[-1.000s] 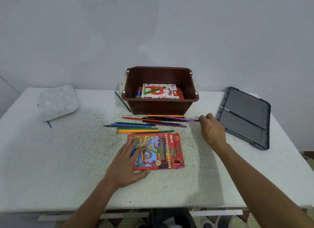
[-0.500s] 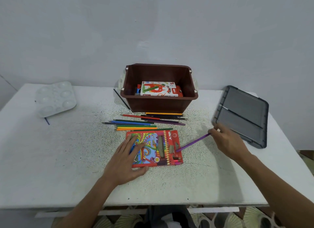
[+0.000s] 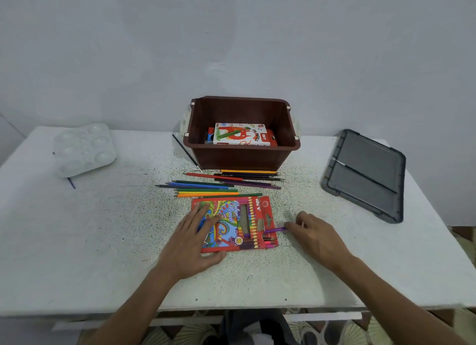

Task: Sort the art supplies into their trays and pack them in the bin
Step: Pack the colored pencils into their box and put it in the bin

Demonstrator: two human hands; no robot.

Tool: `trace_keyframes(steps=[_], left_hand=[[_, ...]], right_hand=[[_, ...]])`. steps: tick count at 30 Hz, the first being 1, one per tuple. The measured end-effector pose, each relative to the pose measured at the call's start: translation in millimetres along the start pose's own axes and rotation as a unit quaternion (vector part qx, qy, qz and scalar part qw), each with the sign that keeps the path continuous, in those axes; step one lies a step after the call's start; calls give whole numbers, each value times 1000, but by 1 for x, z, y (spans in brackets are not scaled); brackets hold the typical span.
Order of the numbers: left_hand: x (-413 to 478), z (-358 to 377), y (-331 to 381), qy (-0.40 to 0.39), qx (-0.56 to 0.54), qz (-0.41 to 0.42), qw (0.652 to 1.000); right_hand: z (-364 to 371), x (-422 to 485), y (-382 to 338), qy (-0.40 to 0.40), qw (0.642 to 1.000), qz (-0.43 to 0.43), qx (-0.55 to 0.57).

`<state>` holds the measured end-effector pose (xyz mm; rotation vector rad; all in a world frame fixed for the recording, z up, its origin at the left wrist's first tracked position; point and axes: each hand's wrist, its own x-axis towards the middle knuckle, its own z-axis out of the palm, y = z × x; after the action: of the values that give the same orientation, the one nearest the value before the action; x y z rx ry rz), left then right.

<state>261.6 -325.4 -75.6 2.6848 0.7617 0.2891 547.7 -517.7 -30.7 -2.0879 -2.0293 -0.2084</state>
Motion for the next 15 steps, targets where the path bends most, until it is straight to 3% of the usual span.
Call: trace_keyframes(steps=[7, 15], left_hand=[[0, 1, -1, 9, 7, 4, 1000], [0, 4, -3, 5, 2, 1, 1000]], right_hand=[[20, 4, -38, 32, 998, -4, 55], [21, 7, -33, 39, 993, 34, 104]])
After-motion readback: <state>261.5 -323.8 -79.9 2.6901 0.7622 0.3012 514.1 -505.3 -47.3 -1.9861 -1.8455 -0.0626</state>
